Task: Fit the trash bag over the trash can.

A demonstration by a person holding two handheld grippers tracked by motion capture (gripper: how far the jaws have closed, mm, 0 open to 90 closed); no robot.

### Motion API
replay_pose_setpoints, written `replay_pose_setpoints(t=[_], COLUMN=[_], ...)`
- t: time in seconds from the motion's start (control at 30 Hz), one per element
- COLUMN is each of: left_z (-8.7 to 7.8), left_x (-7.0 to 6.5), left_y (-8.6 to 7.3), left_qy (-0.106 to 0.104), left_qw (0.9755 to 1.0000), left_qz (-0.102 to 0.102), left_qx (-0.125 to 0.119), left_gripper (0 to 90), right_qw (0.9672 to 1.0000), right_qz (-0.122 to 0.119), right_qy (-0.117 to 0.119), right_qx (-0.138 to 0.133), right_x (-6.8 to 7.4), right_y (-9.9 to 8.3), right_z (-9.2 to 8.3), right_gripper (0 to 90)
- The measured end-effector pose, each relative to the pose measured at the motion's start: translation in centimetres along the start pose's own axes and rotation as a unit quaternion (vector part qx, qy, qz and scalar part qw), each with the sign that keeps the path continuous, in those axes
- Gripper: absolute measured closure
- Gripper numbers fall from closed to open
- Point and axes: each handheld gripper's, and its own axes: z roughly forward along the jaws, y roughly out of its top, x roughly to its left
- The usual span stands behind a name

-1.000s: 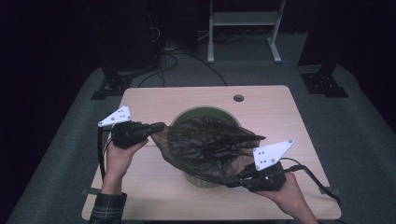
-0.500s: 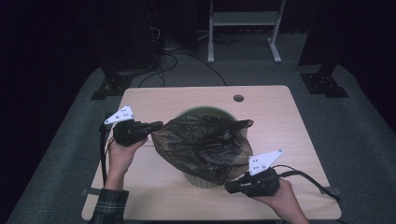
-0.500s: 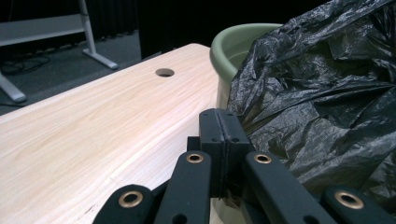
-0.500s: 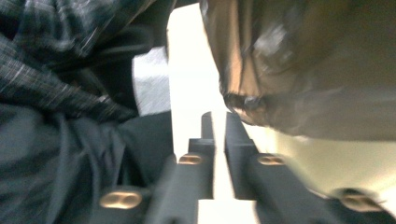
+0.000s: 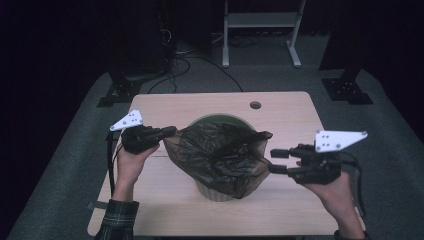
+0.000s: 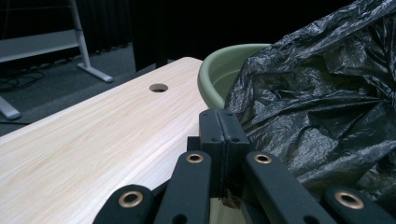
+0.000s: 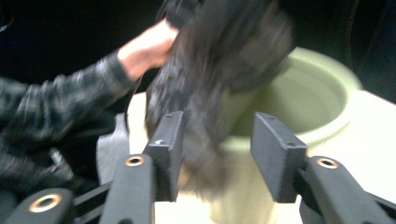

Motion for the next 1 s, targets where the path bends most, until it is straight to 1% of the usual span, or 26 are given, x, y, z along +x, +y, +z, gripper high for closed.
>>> replay_pose_setpoints(t=[0.1, 0.13, 0.17, 0.23, 0.3, 0.37, 0.4, 0.43, 0.47, 0.5, 0.53, 0.57, 0.6, 0.63, 0.7, 0.77, 0.8, 0.83, 0.87, 0.9, 0.97, 1.0], left_z=[0.2, 0.2, 0.2, 0.2, 0.2, 0.1, 0.2, 0.2, 0.2, 0.1, 0.1, 0.1, 0.1, 0.0, -0.1, 0.1, 0.1, 0.2, 0.4, 0.7, 1.1, 1.3], left_x=[0.0, 0.0, 0.0, 0.1, 0.1, 0.1, 0.1, 0.1, 0.1, 0.1, 0.1, 0.2, 0.2, 0.4, 0.6, 0.8, 0.8, 0.9, 1.0, 1.1, 1.4, 1.5], left_y=[0.0, 0.0, -0.1, -0.1, -0.1, -0.1, -0.1, -0.1, -0.1, -0.1, -0.1, -0.1, -0.1, -0.2, -0.2, 0.0, 0.0, 0.1, 0.2, 0.3, 0.1, 0.0], left_qy=[-0.001, -0.001, -0.002, -0.002, -0.002, -0.002, -0.002, -0.002, 0.000, 0.002, 0.002, 0.012, 0.012, 0.019, 0.025, 0.028, 0.028, 0.034, 0.040, 0.047, 0.051, 0.056], left_qw=[1.0000, 1.0000, 1.0000, 1.0000, 1.0000, 1.0000, 1.0000, 1.0000, 1.0000, 1.0000, 1.0000, 0.9999, 0.9999, 0.9998, 0.9997, 0.9996, 0.9996, 0.9994, 0.9992, 0.9989, 0.9987, 0.9983], left_qz=[0.001, 0.001, 0.000, 0.000, 0.000, -0.001, -0.001, -0.001, 0.000, 0.000, 0.000, 0.003, 0.003, 0.002, 0.002, 0.002, 0.002, 0.005, 0.010, 0.011, 0.009, 0.011], left_qx=[0.002, 0.002, 0.002, 0.002, 0.001, 0.001, 0.000, 0.000, 0.002, 0.003, 0.003, 0.005, 0.005, 0.006, 0.004, -0.001, -0.001, -0.003, 0.001, -0.001, 0.002, 0.010], left_gripper=[89.7, 89.7, 89.7, 89.7, 89.7, 89.7, 89.7, 89.7, 89.7, 89.7, 89.7, 89.7, 89.8, 89.8, 89.8, 89.8, 89.8, 89.8, 89.8, 89.8, 89.8, 89.8], right_qw=[0.9998, 0.9998, 0.9996, 0.9994, 0.9993, 0.9992, 0.9993, 0.9993, 0.9994, 0.9995, 0.9993, 0.9985, 0.9985, 0.9963, 0.9938, 0.9930, 0.9930, 0.9922, 0.9908, 0.9903, 0.9894, 0.9889], right_qz=[-0.001, -0.001, 0.002, -0.001, 0.007, 0.012, 0.014, 0.013, 0.005, -0.004, -0.013, -0.025, -0.025, -0.040, -0.045, -0.045, -0.045, -0.049, -0.053, -0.044, -0.035, -0.028], right_qy=[-0.013, -0.013, -0.017, -0.021, -0.014, -0.023, -0.024, -0.025, -0.028, -0.028, -0.034, -0.048, -0.048, -0.076, -0.101, -0.107, -0.107, -0.111, -0.122, -0.130, -0.140, -0.145], right_qx=[-0.014, -0.014, -0.024, -0.028, -0.032, -0.030, -0.027, -0.023, -0.018, -0.010, -0.003, -0.001, -0.001, 0.004, -0.004, -0.021, -0.021, -0.027, -0.028, -0.023, -0.015, -0.009], right_x=[-0.5, -0.5, -0.7, -0.7, -0.8, -0.8, -1.0, -1.1, -1.3, -1.5, -1.6, -1.7, -1.7, -2.4, -3.2, -4.3, -4.3, -4.8, -5.5, -6.8, -7.8, -8.5], right_y=[2.3, 2.3, 3.6, 4.3, 4.6, 4.6, 4.5, 4.5, 4.3, 4.2, 4.1, 4.0, 4.0, 3.9, 3.8, 3.7, 3.7, 3.8, 3.8, 3.7, 3.3, 3.0], right_z=[-0.4, -0.4, -0.3, -0.1, 0.3, 0.9, 1.1, 1.5, 1.8, 2.2, 2.4, 2.6, 2.6, 2.5, 2.2, 1.8, 1.8, 1.8, 2.0, 2.5, 3.2, 3.6], right_gripper=[45.5, 45.5, 41.2, 40.1, 38.3, 37.9, 42.3, 52.4, 65.5, 75.7, 83.9, 86.8, 86.8, 89.6, 89.7, 89.7, 89.7, 89.7, 89.6, 89.5, 88.7, 88.8])
